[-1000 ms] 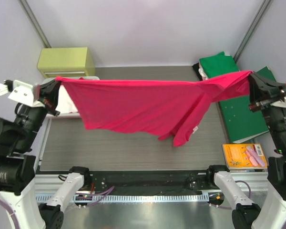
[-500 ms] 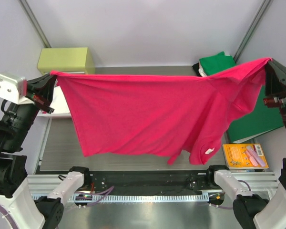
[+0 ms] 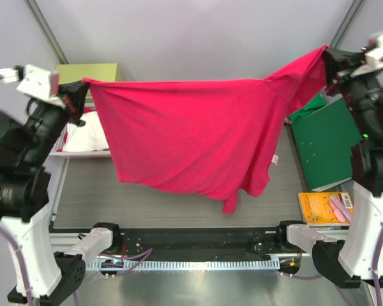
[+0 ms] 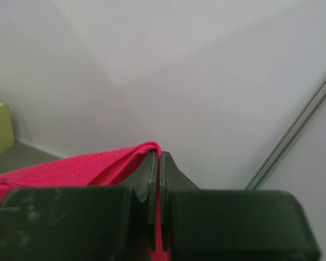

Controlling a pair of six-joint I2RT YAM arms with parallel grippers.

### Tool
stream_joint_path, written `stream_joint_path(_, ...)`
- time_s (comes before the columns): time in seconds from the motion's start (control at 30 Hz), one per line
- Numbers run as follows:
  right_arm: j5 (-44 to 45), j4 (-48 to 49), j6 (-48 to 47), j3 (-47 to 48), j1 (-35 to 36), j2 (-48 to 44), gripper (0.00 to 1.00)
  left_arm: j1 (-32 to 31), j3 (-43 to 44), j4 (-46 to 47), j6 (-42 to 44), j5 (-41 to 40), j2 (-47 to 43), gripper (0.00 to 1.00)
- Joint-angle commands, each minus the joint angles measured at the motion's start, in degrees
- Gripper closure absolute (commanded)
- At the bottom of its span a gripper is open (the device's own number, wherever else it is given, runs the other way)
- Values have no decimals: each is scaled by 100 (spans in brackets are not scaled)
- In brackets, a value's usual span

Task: Fold and stack the t-shirts
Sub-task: Flatten out the tshirt

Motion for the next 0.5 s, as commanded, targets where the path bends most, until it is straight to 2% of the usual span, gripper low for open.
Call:
stream_joint_path(0.0,134,777,-6,-987,10,102,99,-2,-657,522,65,-158,307,100)
stream_joint_path(0.27,231,-55,-94,-505,10,-514,99,15,-228,57,4,-158,-71,100)
stream_joint_path(0.47,300,-601,-23,92,291,-997,99,59,62,-286,30,-176,-501,100)
